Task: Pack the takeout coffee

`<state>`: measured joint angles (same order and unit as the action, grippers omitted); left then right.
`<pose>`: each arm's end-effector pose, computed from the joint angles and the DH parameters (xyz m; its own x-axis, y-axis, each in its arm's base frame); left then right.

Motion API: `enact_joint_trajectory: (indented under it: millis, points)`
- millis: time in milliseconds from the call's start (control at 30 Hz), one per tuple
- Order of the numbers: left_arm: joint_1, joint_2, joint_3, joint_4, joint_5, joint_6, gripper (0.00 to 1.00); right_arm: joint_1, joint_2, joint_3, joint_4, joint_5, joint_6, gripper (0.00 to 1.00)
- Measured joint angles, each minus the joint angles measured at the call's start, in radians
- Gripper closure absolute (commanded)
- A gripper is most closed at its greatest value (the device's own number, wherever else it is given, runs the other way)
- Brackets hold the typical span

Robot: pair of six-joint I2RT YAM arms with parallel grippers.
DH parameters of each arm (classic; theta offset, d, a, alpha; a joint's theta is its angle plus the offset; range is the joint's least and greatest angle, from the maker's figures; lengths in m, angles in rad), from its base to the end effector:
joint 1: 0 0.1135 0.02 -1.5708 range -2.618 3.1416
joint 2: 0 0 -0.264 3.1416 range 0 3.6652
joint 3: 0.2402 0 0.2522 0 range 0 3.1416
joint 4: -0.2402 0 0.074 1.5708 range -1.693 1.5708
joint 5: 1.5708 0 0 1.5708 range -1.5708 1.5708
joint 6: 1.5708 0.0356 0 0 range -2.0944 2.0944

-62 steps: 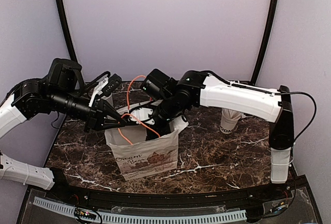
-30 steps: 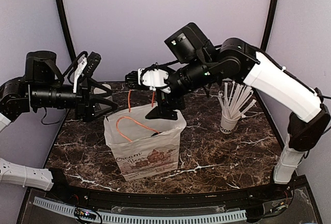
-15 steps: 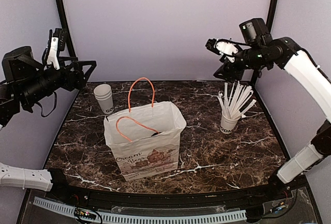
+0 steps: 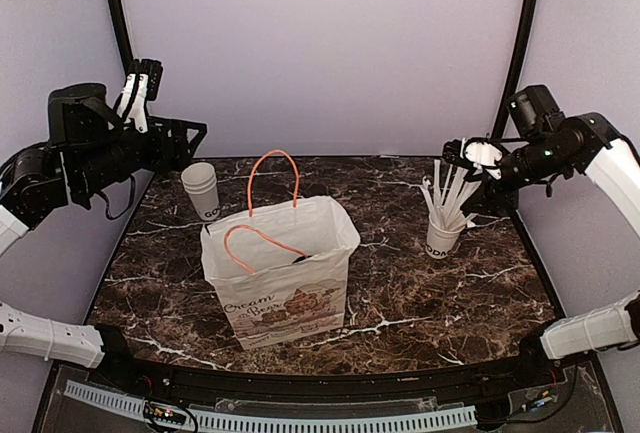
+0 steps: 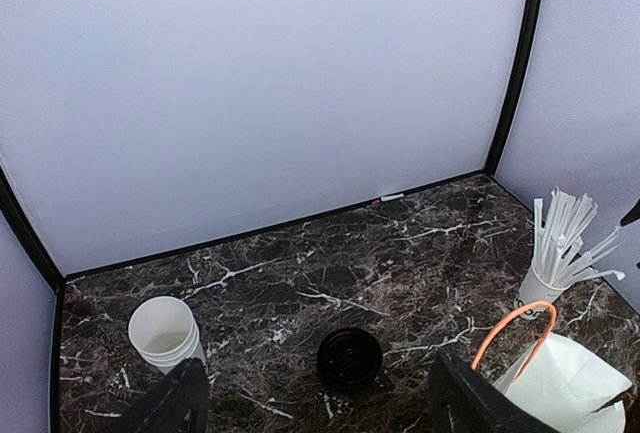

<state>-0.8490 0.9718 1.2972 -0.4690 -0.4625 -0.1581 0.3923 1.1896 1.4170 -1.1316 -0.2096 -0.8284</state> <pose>0.1367 -0.1313 0.4515 -0.1532 -0.0392 -0.9874 0.3604 0.9282 -0.0928 0.1951 0.0887 0.3867 -0.1278 -0.8329 -0.5385 -0.8683 0.3564 -0.3451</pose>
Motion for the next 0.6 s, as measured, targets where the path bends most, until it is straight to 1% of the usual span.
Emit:
enact_joint_trajectory:
  millis: [300, 500, 533, 600]
  points:
    - [0.000, -0.005, 0.013, -0.005, 0.038, -0.024, 0.23, 0.000, 0.098, -0.047, -0.023, 0.041, -0.068, 0.35]
    - [0.000, -0.017, 0.013, -0.019, 0.043, -0.030, 0.23, 0.001, 0.102, -0.106, -0.024, 0.090, -0.101, 0.38]
    - [0.000, -0.020, 0.013, -0.019, 0.043, -0.030, 0.23, 0.003, 0.101, -0.113, -0.024, 0.102, -0.105, 0.38]
    - [0.001, -0.026, 0.013, -0.019, 0.043, -0.029, 0.23, 0.006, 0.100, -0.124, -0.020, 0.121, -0.109, 0.43]
